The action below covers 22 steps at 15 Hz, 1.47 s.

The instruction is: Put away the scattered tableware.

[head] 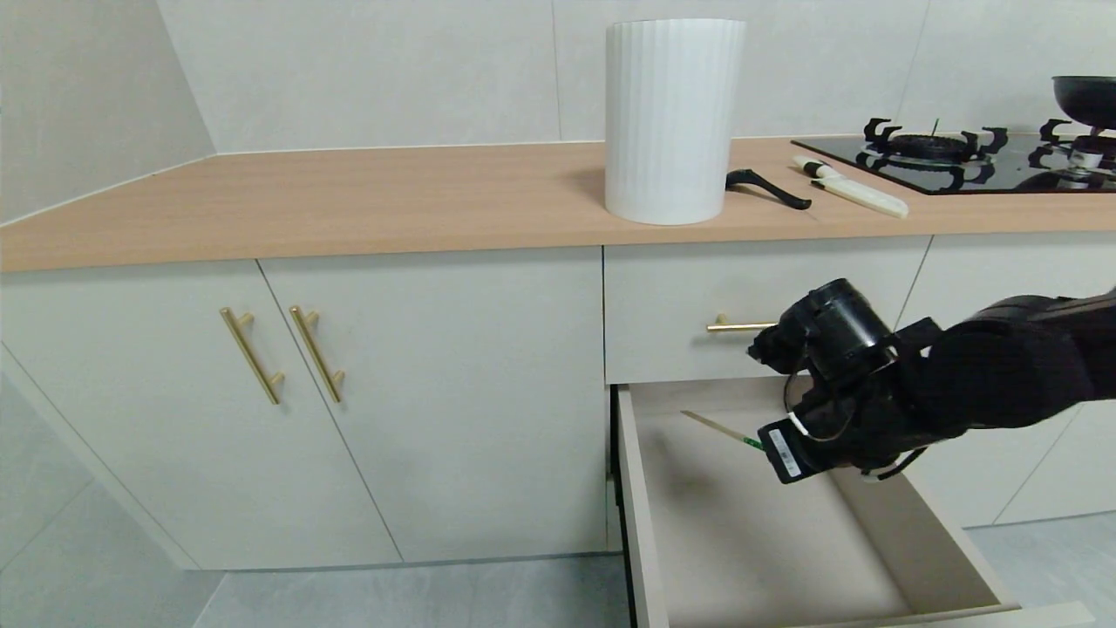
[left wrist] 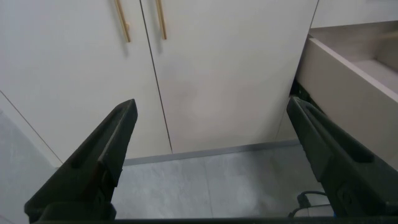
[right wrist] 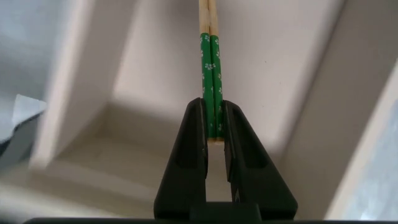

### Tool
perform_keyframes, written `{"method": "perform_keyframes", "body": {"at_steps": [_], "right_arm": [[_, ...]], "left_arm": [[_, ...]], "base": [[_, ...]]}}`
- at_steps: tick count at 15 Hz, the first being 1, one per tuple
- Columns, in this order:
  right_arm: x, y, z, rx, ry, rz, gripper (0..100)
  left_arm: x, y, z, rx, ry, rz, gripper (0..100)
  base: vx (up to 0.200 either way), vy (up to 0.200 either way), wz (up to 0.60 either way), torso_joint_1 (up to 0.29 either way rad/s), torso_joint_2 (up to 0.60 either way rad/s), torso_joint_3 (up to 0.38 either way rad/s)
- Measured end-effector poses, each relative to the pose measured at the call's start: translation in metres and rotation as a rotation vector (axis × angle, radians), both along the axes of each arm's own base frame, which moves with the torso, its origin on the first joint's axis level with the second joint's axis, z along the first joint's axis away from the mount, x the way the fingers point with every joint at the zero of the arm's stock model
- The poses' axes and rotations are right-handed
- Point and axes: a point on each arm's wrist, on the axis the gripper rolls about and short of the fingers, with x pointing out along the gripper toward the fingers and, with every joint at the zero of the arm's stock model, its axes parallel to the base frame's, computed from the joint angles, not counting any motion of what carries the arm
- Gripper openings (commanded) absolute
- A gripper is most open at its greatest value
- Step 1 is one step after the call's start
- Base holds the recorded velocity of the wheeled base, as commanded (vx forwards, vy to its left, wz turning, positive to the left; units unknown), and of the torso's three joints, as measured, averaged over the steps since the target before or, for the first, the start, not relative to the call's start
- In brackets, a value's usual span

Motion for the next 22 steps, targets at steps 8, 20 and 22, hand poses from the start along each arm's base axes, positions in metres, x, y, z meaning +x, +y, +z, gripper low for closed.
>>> {"method": "perform_keyframes", "body": {"at_steps": [8, 20, 22], "right_arm": [[0.054, 0.027, -0.065, 0.033, -0.010, -0.133, 0], [0.046, 0.053, -0.110, -0.002, 0.067, -0.083, 0], [0.042, 0.062, -0.127, -0.031, 0.101, -0.061, 0]], "left_arm": [[0.000, 0.000, 0.000, 0.000, 0.000, 0.000, 100], [0.000, 0.000, 0.000, 0.000, 0.000, 0.000, 100], [0.000, 0.000, 0.000, 0.000, -0.001, 0.000, 100]], "base": [[0.000, 0.000, 0.00, 0.000, 0.00, 0.000], [0.000, 0.000, 0.00, 0.000, 0.00, 0.000], [0.000, 0.000, 0.00, 0.000, 0.00, 0.000]]}}
